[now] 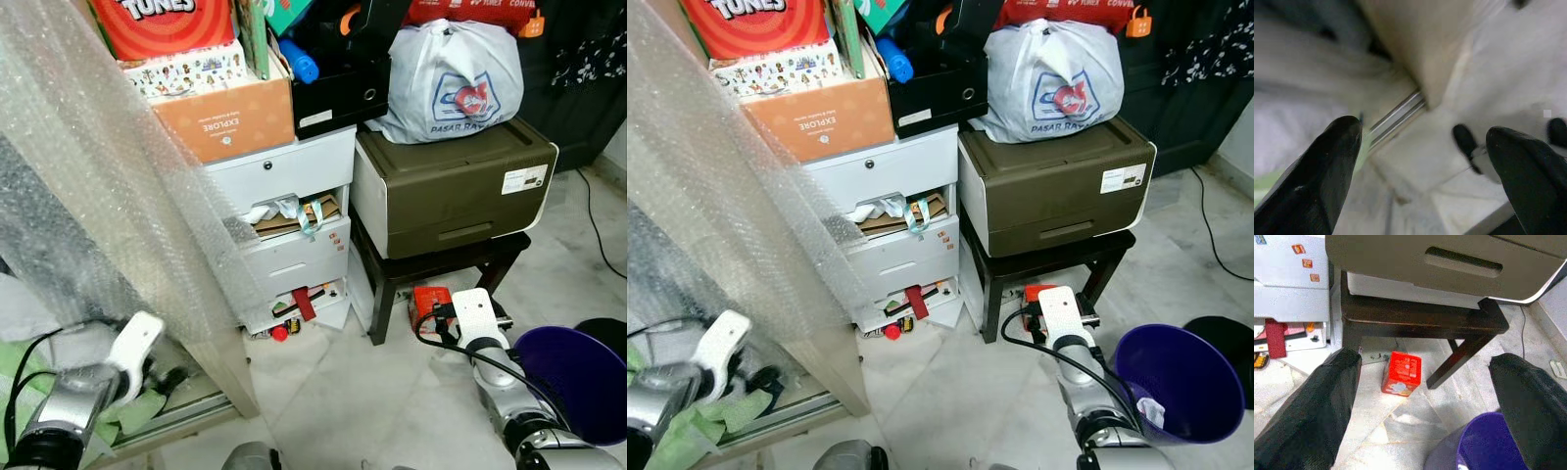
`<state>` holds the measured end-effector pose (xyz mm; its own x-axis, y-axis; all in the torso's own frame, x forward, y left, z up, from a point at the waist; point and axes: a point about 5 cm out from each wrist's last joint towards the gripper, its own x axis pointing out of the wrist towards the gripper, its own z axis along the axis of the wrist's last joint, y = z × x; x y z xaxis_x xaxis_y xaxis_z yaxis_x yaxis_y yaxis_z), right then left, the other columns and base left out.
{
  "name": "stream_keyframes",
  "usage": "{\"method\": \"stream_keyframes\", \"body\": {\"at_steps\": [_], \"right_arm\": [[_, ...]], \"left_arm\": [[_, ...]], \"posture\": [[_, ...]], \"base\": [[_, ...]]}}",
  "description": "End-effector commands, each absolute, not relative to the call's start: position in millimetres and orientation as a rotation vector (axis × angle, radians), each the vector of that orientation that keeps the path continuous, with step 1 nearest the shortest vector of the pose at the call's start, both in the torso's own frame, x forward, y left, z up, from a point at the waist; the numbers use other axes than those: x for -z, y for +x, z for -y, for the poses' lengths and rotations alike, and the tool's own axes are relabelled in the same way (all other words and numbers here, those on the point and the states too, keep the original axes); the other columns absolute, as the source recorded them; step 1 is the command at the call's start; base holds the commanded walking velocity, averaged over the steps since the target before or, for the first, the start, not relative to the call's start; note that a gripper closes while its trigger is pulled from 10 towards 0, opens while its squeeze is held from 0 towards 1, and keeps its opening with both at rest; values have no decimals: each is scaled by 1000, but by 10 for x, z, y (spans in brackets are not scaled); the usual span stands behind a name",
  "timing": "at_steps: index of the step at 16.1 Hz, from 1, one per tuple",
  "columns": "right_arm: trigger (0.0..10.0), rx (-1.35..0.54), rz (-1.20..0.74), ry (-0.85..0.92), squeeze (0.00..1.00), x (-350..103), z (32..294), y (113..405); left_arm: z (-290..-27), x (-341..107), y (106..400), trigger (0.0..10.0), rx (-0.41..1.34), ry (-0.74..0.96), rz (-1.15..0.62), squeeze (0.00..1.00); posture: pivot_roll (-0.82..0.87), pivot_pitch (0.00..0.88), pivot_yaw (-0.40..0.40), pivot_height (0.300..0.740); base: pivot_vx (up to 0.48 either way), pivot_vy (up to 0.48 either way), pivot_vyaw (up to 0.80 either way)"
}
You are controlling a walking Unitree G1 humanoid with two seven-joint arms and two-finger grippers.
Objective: Clean up the room
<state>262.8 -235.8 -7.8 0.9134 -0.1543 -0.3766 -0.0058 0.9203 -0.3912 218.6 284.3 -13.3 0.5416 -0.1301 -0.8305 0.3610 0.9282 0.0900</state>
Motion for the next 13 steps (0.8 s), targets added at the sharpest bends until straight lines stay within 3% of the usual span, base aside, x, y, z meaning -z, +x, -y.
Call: {"method": "stream_keyframes", "body": {"at_steps": [1,7,11,13], "right_arm": [[10000,78,-469,-385,0,169,2338,2553],[10000,62,-629,-364,0,411,2280,2321],[10000,54,-755,-358,0,555,2292,2146],[10000,22,-790,-402,0,593,2287,2097]], "left_arm": [[-3006,175,2121,10000,210,315,-989,0],[-2973,374,2086,10000,-96,305,-982,0],[-2957,444,2024,10000,-300,207,-961,0],[-2834,547,1942,10000,-318,165,-986,0]], "posture": [[54,14,62,740],[5,0,45,740],[4,0,26,740],[0,0,18,740]], "base": [[0,0,0],[0,0,0],[0,0,0],[0,0,788]]}}
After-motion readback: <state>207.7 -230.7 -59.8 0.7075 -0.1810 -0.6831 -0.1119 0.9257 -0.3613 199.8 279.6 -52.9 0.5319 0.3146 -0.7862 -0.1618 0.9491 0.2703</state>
